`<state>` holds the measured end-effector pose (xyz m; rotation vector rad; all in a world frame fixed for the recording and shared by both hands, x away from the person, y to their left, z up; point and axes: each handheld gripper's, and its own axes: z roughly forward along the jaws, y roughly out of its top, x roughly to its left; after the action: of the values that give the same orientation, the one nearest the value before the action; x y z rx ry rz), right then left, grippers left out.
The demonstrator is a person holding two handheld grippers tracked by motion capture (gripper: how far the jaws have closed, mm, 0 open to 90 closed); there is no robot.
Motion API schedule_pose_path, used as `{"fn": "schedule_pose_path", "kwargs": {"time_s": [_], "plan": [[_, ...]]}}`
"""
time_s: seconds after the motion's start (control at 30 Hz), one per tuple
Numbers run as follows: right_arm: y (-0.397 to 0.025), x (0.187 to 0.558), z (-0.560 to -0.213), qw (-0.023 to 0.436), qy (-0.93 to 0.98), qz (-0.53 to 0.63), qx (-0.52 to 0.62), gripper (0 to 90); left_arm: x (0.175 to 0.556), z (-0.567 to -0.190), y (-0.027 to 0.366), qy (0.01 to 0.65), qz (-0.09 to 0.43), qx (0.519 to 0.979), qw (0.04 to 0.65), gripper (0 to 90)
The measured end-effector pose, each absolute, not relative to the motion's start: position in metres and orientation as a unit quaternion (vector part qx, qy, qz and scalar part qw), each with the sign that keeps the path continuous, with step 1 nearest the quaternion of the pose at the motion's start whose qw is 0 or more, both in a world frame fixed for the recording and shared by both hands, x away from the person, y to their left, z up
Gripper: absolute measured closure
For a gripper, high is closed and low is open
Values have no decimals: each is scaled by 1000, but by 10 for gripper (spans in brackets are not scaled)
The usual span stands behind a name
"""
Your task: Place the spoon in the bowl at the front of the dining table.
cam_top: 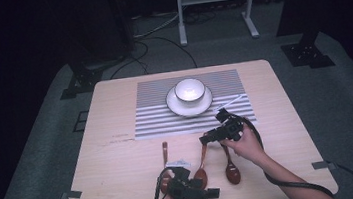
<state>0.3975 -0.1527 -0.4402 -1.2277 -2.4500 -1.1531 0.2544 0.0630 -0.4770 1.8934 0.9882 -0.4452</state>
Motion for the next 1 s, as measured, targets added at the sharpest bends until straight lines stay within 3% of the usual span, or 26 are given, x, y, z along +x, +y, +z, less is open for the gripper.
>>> {"fn": "schedule_pose_path", "kwargs": {"time_s": [0.13, 0.5, 0.67, 1.0], "plan": [[-151, 399, -442, 81, -822, -382, -415, 620, 255, -477, 63, 402, -182, 770, 462, 55], [-161, 402, -436, 113, -793, -418, -428, 744, 259, -474, 69, 416, -177, 756, 473, 53], [-170, 410, -425, 176, -750, -461, -440, 826, 261, -457, 83, 419, -134, 736, 514, 53], [-185, 421, -403, 175, -727, -484, -455, 830, 266, -450, 96, 431, -102, 725, 527, 52]]}}
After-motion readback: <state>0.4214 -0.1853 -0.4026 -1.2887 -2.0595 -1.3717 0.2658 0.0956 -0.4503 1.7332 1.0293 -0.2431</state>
